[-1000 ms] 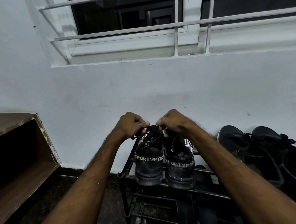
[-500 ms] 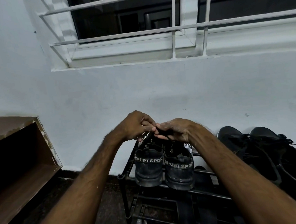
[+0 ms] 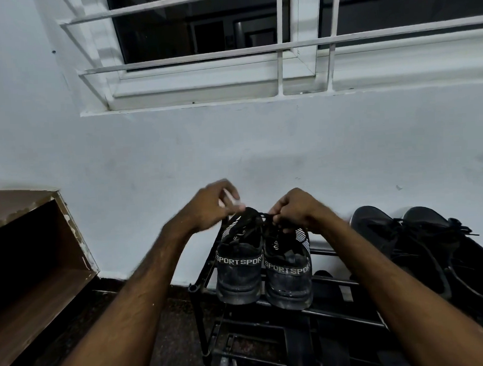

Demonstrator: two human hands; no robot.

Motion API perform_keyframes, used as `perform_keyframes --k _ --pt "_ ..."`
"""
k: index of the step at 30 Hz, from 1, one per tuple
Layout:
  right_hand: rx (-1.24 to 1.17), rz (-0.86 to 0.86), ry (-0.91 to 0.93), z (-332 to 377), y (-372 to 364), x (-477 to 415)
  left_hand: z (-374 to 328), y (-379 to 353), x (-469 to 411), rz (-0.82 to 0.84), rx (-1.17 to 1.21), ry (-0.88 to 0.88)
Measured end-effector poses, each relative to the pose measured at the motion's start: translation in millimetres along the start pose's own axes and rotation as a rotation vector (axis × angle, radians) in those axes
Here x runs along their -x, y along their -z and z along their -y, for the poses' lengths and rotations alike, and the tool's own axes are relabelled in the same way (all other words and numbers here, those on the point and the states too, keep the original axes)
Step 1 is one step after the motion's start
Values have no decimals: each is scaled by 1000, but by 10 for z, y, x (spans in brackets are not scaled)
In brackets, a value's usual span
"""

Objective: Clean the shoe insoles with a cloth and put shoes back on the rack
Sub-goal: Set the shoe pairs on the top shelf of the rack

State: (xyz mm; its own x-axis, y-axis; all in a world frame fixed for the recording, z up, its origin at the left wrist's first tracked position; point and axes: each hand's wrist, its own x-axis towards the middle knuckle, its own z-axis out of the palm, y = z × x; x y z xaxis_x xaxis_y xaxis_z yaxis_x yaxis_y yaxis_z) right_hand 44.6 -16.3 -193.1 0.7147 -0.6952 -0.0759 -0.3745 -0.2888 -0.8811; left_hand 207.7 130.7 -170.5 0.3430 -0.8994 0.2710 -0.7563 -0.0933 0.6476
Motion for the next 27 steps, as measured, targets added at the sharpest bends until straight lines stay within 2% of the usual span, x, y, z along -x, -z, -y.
perform_keyframes --k 2,4,6,7,9,11,13,15,19,21,23,25,27 --pt "244 -1 23 9 -35 -3 96 -86 41 255 -190 78" --pt "410 123 31 82 -73 41 125 -180 57 377 -274 121" --pt "597 218 17 190 -92 104 116 -240 57 367 -342 121" --pt "716 206 38 235 -108 146 111 -264 59 354 -395 118" --pt "921 84 122 281 -167 220 100 -291 76 304 -497 99" --pt "990 -14 189 299 -221 276 97 -281 84 234 -523 58" --pt "973 -35 197 292 -228 255 95 -243 92 173 -510 25" --pt "829 -15 153 277 -164 192 88 -216 110 125 -511 15" --pt "-45 125 -8 338 -136 163 69 -183 125 -93 -458 53" --pt "-266 161 -66 358 -244 190 44 -162 94 -151 -446 65" --pt "-198 169 -78 351 -407 180 25 -163 64 -146 -440 72" --pt "148 176 12 367 -495 146 15 -165 48 -139 -439 78" --pt "455 300 96 452 -536 176 14 -152 39 -132 -462 70"
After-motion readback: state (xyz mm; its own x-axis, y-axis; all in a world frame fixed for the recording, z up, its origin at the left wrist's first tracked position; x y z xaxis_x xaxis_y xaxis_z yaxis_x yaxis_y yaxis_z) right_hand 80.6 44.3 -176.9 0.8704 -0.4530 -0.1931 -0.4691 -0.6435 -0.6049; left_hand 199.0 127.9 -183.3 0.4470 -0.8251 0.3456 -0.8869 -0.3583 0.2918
